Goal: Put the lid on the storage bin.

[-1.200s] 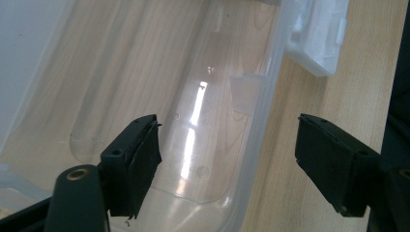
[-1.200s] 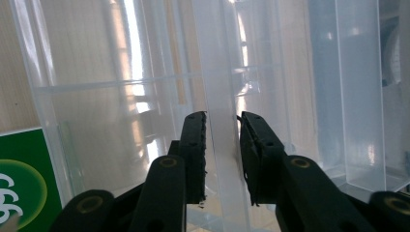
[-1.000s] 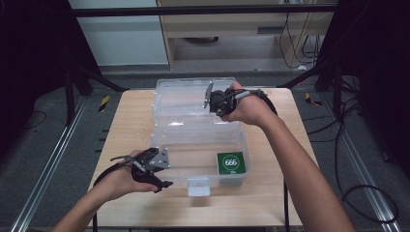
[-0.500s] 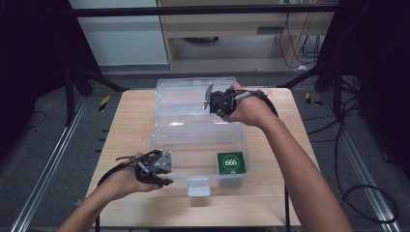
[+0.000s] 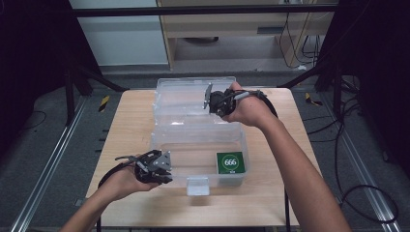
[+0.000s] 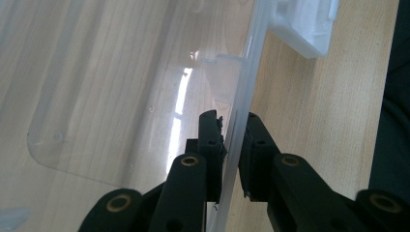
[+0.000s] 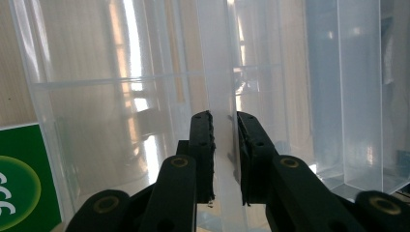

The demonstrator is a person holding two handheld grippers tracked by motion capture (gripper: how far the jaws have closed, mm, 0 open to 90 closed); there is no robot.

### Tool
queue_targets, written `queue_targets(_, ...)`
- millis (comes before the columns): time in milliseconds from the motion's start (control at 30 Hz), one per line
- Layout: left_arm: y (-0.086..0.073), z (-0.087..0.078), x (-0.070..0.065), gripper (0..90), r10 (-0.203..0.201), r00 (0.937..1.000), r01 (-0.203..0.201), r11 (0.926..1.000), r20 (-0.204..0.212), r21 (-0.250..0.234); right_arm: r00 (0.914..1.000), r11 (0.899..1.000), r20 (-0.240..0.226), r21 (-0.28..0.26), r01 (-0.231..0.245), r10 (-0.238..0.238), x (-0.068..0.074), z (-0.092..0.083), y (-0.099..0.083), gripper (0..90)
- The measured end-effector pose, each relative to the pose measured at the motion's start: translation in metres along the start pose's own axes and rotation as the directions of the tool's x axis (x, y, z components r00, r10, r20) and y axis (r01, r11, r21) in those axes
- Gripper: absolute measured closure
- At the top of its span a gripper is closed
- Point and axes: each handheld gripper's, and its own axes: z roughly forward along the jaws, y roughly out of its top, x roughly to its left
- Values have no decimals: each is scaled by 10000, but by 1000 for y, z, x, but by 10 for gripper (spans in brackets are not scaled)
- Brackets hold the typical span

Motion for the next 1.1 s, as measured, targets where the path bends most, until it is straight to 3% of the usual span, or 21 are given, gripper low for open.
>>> queue_targets(500,-1,0,-2,798,-230,9987,226,9997,-448,-80,9987,9995,-500,-313,6,-22,3,-9,3,857)
queue_targets(833,-2,1,-3,793,-468,9975,458,9988,-528,-196,9990,9980,-433,-617,122,-149,14,-20,5,864)
queue_targets(1100,-2,2,-4,790,-537,9970,527,9984,-556,-195,9989,9963,-214,-764,396,-414,31,-32,5,863)
